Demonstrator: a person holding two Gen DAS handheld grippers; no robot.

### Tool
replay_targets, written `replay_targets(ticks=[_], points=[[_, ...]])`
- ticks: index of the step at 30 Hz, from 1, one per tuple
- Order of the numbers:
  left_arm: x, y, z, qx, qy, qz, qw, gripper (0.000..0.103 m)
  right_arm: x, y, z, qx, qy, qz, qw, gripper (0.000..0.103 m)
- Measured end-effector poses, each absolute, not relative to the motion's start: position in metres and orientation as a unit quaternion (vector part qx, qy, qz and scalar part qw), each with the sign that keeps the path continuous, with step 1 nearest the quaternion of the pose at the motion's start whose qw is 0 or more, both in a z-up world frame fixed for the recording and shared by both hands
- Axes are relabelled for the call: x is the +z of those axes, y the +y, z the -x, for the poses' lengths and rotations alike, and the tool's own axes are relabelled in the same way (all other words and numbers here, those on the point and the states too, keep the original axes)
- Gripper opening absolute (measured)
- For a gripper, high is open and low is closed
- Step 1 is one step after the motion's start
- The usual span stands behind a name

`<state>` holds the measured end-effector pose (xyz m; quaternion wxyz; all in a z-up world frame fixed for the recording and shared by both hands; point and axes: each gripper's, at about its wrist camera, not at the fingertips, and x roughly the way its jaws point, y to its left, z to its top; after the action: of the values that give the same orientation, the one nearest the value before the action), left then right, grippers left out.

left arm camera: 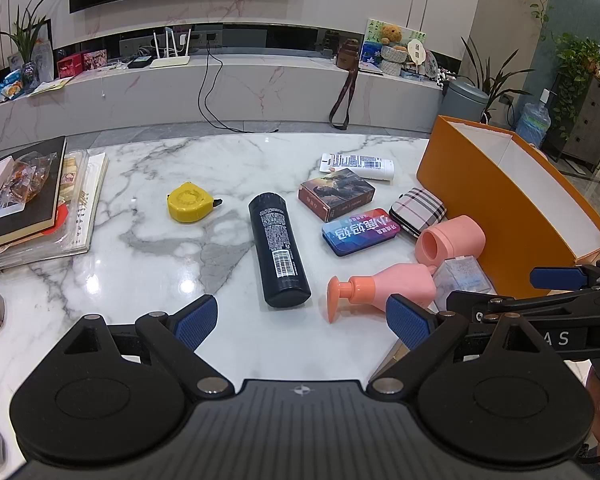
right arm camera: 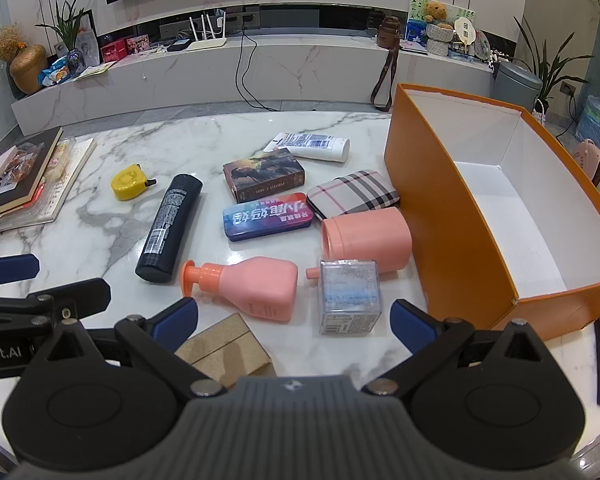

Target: Organize rigid objects

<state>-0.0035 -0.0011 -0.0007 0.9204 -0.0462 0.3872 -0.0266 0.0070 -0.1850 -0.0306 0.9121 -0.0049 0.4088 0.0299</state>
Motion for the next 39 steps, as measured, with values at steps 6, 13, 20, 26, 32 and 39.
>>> replay_targets(ticks=[6,13,20,26,32,39], points=[[-0.002,-0.001,0.003,-0.030,0.388,0.046,0.920,0.103,-0.031,-0.185,-0.007,0.029,0.409,0.005,0.912,0.102],[-0.003,-0.004,0.004,-0.037,0.386,0.047,0.921,0.103,-0.032,-0.186,-0.008,0.033,0.410,0.010,0.911,0.102],[-0.006,-0.017,0.006,-0.069,0.383,0.032,0.920,0.103,-0.021,-0.212,-0.016,0.010,0.387,0.003,0.922,0.102],[-0.015,-0.028,0.006,-0.112,0.378,0.035,0.918,0.103,-0.023,-0.242,-0.027,0.003,0.394,-0.034,0.918,0.102],[-0.029,-0.044,0.005,-0.159,0.367,0.007,0.917,0.103,-0.034,-0.249,-0.035,0.029,0.417,-0.059,0.906,0.102],[-0.046,-0.072,0.010,-0.201,0.349,-0.057,0.914,0.103,-0.047,-0.237,-0.037,0.054,0.429,-0.041,0.901,0.102]])
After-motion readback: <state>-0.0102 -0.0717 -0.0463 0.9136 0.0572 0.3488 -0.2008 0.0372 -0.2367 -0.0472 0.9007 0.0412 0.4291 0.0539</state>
